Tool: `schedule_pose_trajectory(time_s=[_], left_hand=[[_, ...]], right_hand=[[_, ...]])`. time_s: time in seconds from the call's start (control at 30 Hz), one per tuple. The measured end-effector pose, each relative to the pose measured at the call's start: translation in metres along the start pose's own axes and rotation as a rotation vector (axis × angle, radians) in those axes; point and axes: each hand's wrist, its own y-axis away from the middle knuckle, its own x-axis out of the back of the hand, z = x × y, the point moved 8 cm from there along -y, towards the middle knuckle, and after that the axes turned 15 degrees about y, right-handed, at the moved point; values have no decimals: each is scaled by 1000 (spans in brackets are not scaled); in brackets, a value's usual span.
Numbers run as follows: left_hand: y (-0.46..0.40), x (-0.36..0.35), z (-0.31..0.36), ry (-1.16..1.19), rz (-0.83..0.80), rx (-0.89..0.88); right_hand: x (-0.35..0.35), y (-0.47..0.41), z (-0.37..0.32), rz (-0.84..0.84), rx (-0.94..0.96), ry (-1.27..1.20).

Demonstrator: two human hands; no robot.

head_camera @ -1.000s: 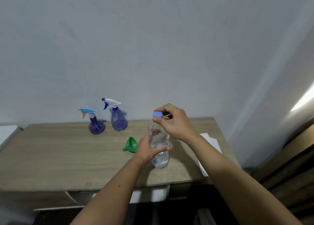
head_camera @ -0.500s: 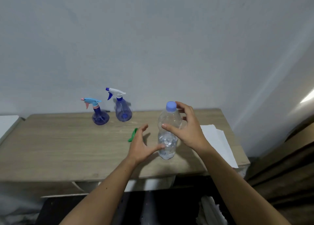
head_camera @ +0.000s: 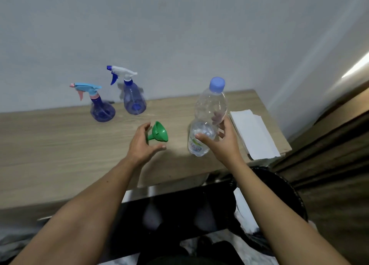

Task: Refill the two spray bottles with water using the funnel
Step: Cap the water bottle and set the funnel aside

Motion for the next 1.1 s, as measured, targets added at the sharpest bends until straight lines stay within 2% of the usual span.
schedule_pose_trajectory(time_s=[0.33, 0.6, 1.1], left_hand=[[-14, -1, -16, 88, -33, -14], [-29, -9, -12, 112, -92, -14], [-70, 0, 36, 91, 26, -65]], right_hand=[[-6, 7, -10, 143, 17, -60], [-6, 6, -14, 160, 34, -21], [-9, -49, -31, 136, 35, 26]])
